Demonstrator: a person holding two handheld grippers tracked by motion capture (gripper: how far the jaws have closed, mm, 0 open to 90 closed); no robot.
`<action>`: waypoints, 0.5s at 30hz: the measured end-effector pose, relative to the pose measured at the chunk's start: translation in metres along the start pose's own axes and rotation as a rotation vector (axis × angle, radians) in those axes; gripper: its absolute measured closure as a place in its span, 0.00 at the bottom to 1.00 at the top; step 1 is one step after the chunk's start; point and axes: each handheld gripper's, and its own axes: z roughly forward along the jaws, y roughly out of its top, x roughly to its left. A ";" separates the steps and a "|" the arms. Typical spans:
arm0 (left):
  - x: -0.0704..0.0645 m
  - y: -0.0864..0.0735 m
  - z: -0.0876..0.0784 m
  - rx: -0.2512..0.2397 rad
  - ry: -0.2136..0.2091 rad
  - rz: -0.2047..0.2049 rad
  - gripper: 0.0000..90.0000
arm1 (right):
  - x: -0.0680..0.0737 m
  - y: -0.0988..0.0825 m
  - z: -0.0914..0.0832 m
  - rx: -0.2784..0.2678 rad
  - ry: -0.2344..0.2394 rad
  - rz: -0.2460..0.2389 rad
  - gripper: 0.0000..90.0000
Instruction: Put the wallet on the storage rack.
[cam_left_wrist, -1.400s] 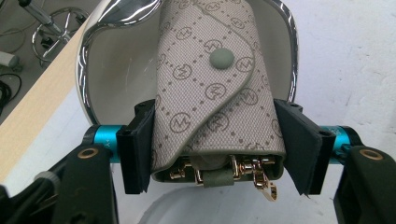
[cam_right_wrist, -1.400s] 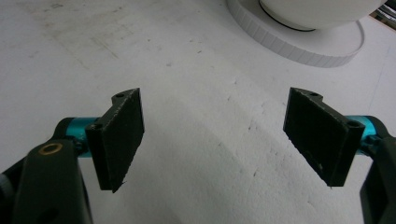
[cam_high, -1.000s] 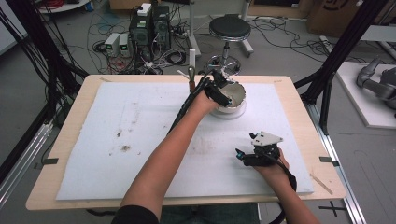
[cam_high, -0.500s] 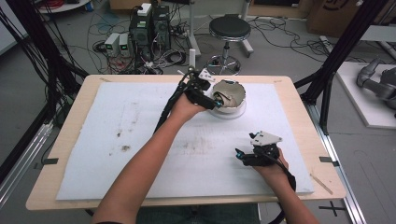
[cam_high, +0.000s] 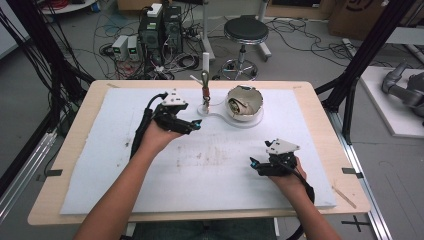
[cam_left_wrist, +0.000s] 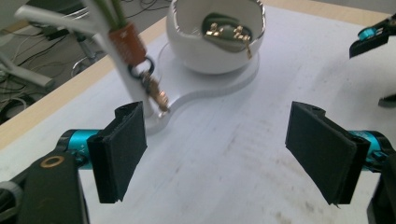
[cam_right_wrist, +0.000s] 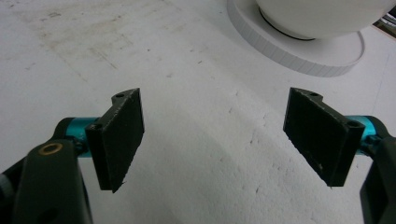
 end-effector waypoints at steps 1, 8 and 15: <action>0.001 -0.005 -0.006 -0.003 0.004 -0.003 0.22 | -0.001 0.000 0.000 -0.001 0.000 -0.004 0.23; 0.006 -0.036 -0.034 -0.031 0.050 -0.011 0.22 | -0.002 0.000 0.000 0.000 -0.003 0.009 0.23; 0.007 -0.056 -0.057 -0.053 0.087 -0.037 0.22 | -0.003 -0.001 0.000 -0.001 -0.008 0.013 0.23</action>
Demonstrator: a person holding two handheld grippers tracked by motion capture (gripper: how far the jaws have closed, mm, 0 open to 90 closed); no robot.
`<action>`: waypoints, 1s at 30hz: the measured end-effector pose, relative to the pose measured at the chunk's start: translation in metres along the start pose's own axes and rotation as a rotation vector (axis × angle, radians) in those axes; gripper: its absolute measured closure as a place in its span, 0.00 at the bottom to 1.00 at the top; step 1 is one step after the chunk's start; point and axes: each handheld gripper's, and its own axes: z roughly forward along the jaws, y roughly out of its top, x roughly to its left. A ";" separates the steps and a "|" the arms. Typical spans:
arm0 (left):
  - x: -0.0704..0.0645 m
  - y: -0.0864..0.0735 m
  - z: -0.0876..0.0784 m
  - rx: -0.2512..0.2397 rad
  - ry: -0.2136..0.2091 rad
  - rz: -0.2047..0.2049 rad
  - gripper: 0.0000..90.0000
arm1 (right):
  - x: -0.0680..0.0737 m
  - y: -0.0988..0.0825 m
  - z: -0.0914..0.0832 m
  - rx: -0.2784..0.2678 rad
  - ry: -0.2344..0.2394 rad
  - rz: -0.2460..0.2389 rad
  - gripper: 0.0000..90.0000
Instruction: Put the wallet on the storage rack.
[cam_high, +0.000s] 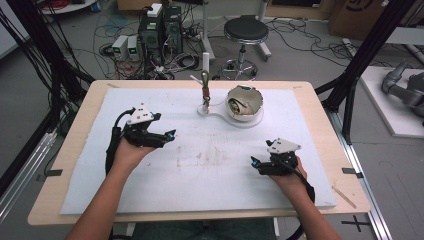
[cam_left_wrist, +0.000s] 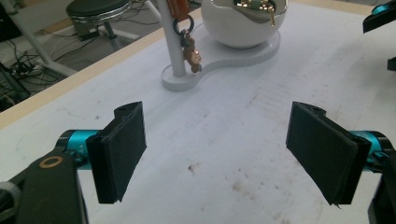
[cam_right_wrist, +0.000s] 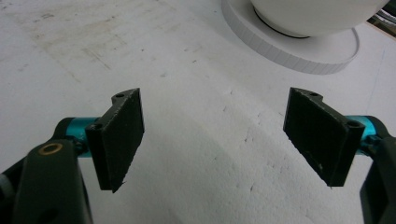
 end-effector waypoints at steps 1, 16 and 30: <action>0.000 -0.003 -0.003 -0.001 0.001 -0.003 0.22 | -0.001 0.000 0.000 0.000 0.003 -0.007 0.23; -0.005 -0.045 -0.034 -0.064 0.003 -0.061 0.22 | -0.012 -0.007 -0.005 -0.021 -0.001 0.042 0.23; 0.005 -0.064 -0.043 -0.084 0.026 -0.099 0.21 | -0.024 -0.015 -0.011 -0.028 -0.018 0.076 0.23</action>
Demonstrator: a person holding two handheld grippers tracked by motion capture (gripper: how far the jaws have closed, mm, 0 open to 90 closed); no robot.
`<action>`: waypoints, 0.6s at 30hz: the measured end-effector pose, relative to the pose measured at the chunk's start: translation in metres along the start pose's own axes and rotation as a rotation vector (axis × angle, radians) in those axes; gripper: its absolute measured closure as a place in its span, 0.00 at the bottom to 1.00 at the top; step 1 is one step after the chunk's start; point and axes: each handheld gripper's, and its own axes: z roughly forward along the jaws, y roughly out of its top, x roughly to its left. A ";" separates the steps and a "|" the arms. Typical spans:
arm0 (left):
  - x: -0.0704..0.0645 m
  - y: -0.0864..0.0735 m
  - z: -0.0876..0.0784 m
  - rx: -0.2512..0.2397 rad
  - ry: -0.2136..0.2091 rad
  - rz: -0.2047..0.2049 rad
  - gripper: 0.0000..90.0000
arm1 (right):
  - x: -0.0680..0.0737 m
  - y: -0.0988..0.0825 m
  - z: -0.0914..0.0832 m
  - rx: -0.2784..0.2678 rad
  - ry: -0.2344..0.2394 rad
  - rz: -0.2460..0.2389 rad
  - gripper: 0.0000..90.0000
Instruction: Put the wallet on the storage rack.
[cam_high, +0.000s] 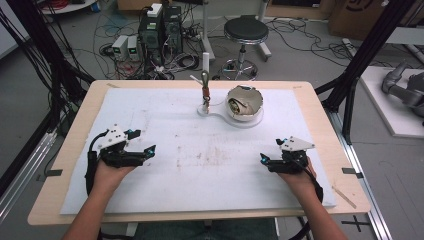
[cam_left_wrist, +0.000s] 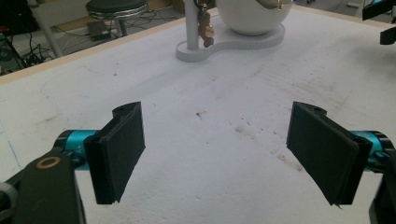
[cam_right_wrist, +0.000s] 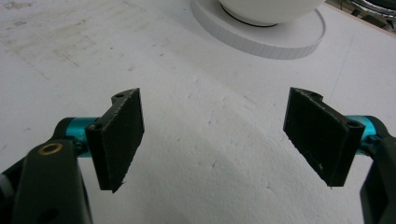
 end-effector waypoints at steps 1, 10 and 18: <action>0.001 0.000 0.000 0.000 0.002 -0.002 0.21 | 0.001 0.000 0.000 0.001 0.001 -0.002 0.23; 0.008 -0.004 -0.007 -0.011 0.027 -0.030 0.21 | 0.003 0.003 0.002 0.005 0.000 -0.012 0.23; 0.008 -0.005 -0.004 -0.003 0.020 -0.029 0.21 | 0.003 0.002 0.001 0.003 -0.005 -0.006 0.23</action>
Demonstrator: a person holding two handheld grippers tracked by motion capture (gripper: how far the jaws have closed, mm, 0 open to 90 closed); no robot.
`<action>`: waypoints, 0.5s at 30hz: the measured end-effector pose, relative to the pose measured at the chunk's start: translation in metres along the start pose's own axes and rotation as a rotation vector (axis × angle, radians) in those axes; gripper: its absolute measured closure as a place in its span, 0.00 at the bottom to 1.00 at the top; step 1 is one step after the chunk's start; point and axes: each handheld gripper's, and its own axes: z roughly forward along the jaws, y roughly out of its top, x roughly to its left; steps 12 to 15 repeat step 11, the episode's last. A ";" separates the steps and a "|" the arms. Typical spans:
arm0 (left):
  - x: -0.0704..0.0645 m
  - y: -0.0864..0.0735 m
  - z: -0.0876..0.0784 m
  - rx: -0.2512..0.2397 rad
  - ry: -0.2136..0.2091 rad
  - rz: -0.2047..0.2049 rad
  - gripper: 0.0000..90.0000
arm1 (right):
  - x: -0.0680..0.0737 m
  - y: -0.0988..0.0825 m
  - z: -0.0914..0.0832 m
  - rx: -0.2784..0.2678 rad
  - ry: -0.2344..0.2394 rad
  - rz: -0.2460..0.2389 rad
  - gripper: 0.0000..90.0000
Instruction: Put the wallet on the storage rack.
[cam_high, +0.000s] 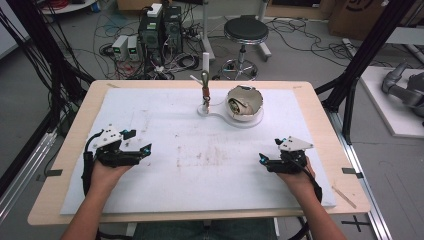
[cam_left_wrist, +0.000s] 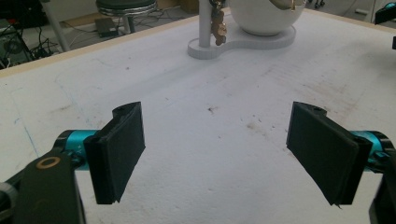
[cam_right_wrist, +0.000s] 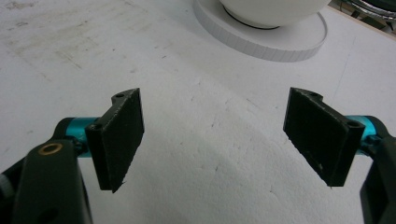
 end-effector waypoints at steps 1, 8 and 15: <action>0.000 0.000 0.001 0.003 -0.002 0.002 0.21 | 0.000 0.000 0.000 0.002 0.002 0.001 0.23; -0.001 -0.003 0.007 0.023 -0.018 0.002 0.21 | -0.001 0.000 0.001 0.000 0.000 -0.002 0.23; -0.001 -0.004 0.008 0.027 -0.019 -0.004 0.21 | -0.001 0.000 0.000 0.001 0.000 0.003 0.23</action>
